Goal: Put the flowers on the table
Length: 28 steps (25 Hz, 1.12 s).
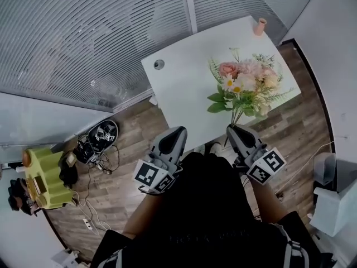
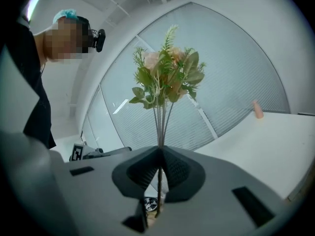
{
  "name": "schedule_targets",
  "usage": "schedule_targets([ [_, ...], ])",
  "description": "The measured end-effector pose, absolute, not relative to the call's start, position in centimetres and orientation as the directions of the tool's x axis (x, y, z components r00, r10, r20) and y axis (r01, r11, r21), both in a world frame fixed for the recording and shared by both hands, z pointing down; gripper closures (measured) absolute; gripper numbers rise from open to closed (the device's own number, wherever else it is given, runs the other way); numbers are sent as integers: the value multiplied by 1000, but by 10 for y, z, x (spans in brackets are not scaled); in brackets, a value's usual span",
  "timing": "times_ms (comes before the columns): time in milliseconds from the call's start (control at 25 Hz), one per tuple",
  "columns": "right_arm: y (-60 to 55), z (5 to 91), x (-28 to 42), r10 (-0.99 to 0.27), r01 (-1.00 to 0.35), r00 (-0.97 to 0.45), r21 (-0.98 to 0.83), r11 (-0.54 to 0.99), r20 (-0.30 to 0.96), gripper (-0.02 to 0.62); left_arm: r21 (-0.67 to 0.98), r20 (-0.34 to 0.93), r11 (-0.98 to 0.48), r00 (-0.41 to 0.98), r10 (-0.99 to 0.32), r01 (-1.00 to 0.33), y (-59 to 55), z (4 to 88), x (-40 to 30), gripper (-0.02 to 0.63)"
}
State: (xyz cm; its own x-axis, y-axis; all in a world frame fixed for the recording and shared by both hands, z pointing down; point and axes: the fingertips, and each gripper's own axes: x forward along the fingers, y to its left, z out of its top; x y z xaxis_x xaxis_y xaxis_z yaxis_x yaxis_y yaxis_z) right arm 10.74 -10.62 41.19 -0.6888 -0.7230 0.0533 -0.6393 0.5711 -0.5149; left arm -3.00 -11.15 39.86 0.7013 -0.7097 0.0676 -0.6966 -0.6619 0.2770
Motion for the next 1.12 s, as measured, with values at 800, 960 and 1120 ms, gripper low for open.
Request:
schedule_targets([
  [800,-160,534,80,-708,-733,-639,-515,444,301,556,350,243,-676,760,-603,-648,-166,509,-15,588],
  [960,-165,571,76,-667,-730,-649,-546,411,366,555,354,292,-661,749,-595,-662,-168,535,-15,586],
  [1120,-169,599,79,-649,-748,-637,-537,390,415,557,361,339,-641,736,-587,-677,-170,558,-17,586],
])
